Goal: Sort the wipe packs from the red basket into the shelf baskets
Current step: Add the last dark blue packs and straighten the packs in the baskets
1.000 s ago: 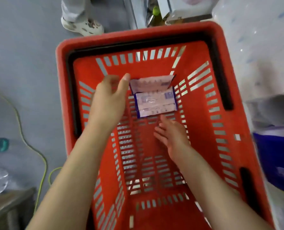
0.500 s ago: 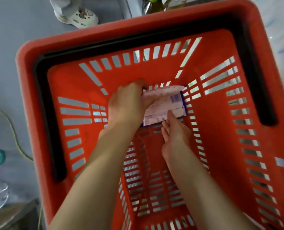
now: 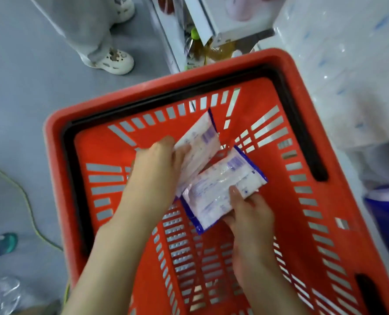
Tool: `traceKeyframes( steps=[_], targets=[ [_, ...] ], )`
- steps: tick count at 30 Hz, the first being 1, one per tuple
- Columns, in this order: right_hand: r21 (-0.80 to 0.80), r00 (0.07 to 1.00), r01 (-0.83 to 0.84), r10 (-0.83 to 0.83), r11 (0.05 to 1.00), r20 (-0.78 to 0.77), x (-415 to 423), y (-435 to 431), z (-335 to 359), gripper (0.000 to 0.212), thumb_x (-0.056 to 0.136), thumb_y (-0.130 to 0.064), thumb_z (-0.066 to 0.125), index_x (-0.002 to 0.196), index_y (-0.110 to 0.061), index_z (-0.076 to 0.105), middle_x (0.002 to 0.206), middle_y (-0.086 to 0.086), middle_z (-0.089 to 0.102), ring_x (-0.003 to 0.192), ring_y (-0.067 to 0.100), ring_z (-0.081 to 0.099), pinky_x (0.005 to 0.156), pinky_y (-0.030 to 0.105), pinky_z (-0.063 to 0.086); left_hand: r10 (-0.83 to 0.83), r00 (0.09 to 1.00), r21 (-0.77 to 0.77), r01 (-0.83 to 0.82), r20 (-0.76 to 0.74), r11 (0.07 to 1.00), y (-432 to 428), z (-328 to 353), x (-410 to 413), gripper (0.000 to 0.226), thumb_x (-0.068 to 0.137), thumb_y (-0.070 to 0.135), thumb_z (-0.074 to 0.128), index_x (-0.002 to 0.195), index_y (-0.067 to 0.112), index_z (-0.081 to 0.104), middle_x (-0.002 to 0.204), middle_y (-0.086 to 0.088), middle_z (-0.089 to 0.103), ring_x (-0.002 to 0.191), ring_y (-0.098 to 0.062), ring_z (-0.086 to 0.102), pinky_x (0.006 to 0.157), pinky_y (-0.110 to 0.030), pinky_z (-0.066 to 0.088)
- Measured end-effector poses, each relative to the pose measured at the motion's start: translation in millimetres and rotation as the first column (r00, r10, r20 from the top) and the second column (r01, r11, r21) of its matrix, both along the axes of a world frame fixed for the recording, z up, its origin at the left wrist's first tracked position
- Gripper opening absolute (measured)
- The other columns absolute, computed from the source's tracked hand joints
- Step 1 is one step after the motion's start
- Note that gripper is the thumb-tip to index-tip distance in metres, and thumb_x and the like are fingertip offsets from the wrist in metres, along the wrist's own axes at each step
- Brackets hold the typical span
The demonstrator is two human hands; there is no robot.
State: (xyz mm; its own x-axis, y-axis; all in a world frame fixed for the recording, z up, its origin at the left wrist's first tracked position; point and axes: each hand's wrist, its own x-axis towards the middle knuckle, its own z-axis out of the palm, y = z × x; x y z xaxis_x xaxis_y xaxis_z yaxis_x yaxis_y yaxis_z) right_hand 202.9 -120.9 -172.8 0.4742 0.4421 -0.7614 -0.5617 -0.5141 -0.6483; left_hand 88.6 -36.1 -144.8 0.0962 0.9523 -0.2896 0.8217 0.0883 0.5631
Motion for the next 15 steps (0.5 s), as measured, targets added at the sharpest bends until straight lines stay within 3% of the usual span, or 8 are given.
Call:
traceKeyframes(
  steps=[2, 5, 7, 9, 12, 13, 15],
  targets=[
    [0.034, 0.991, -0.091, 0.087, 0.995, 0.097, 5.3, -15.5, 28.3, 0.013, 0.089, -0.011, 0.062, 0.100, -0.015, 0.066, 0.089, -0.001, 0.076, 0.088, 0.016, 0.072, 0.076, 0.036, 0.056, 0.008, 0.999, 0.050, -0.010, 0.038, 0.999, -15.7, 25.2, -5.8, 0.031, 0.096, 0.030, 0.045, 0.069, 0.022, 0.035, 0.058, 0.004, 0.046, 0.061, -0.020, 0.050, 0.051, -0.027, 0.031],
    [0.129, 0.974, -0.171, 0.147, 0.977, 0.175, 13.4, -32.9, 68.5, 0.009, 0.086, -0.012, 0.063, 0.092, -0.018, 0.068, 0.085, -0.003, 0.076, 0.082, 0.014, 0.072, 0.064, 0.028, 0.055, 0.039, 0.985, 0.063, -0.050, 0.168, 0.997, -43.0, 62.7, -12.4, 0.010, 0.092, 0.032, 0.043, 0.086, 0.031, 0.051, 0.054, 0.008, 0.056, 0.059, -0.005, 0.055, 0.049, -0.016, 0.038],
    [0.189, 0.970, -0.201, 0.169, 0.961, 0.175, 19.3, -45.1, 93.2, 0.011, 0.086, -0.014, 0.063, 0.093, -0.018, 0.070, 0.085, -0.003, 0.075, 0.079, 0.011, 0.072, 0.057, 0.021, 0.053, 0.085, 0.952, 0.040, -0.101, 0.293, 0.994, -63.8, 83.1, -11.6, 0.016, 0.093, 0.026, 0.045, 0.087, 0.035, 0.056, 0.056, 0.022, 0.059, 0.056, 0.005, 0.055, 0.048, -0.010, 0.038],
    [0.236, 0.970, -0.216, 0.181, 0.947, 0.163, 22.2, -60.7, 116.4, 0.011, 0.086, -0.016, 0.061, 0.092, -0.017, 0.071, 0.085, -0.001, 0.076, 0.079, 0.014, 0.073, 0.060, 0.027, 0.055, 0.135, 0.898, 0.019, -0.157, 0.420, 0.987, -88.6, 98.7, -8.6, 0.022, 0.097, 0.021, 0.048, 0.085, 0.036, 0.060, 0.064, 0.023, 0.063, 0.059, 0.004, 0.058, 0.054, -0.013, 0.043],
    [0.311, 0.990, -0.140, 0.128, 0.940, 0.057, 20.9, -96.1, 149.0, 0.016, 0.092, -0.015, 0.053, 0.092, -0.013, 0.069, 0.084, 0.001, 0.076, 0.075, 0.013, 0.072, 0.056, 0.022, 0.054, 0.167, 0.818, 0.008, -0.205, 0.551, 0.979, -135.2, 120.8, 3.5, 0.015, 0.098, 0.026, 0.047, 0.089, 0.030, 0.059, 0.079, 0.013, 0.067, 0.070, -0.007, 0.060, 0.066, -0.034, 0.048],
    [0.343, 0.994, -0.110, 0.106, 0.933, 0.029, 20.2, -111.6, 161.2, 0.017, 0.094, -0.015, 0.051, 0.094, -0.012, 0.068, 0.085, 0.000, 0.076, 0.076, 0.012, 0.072, 0.057, 0.021, 0.054, 0.176, 0.790, 0.010, -0.225, 0.587, 0.974, -153.9, 130.4, 8.4, 0.016, 0.099, 0.023, 0.047, 0.088, 0.027, 0.058, 0.078, 0.010, 0.066, 0.070, -0.009, 0.058, 0.066, -0.034, 0.047],
    [0.380, 0.989, -0.123, 0.082, 0.917, 0.123, 24.2, -150.9, 188.4, 0.016, 0.095, -0.015, 0.051, 0.090, -0.011, 0.067, 0.078, -0.007, 0.075, 0.070, 0.003, 0.070, 0.056, 0.015, 0.051, 0.212, 0.718, 0.000, -0.283, 0.663, 0.959, -196.1, 157.9, 15.5, 0.018, 0.099, 0.017, 0.044, 0.087, 0.020, 0.057, 0.074, 0.006, 0.066, 0.067, -0.008, 0.056, 0.064, -0.027, 0.047]
  ],
)
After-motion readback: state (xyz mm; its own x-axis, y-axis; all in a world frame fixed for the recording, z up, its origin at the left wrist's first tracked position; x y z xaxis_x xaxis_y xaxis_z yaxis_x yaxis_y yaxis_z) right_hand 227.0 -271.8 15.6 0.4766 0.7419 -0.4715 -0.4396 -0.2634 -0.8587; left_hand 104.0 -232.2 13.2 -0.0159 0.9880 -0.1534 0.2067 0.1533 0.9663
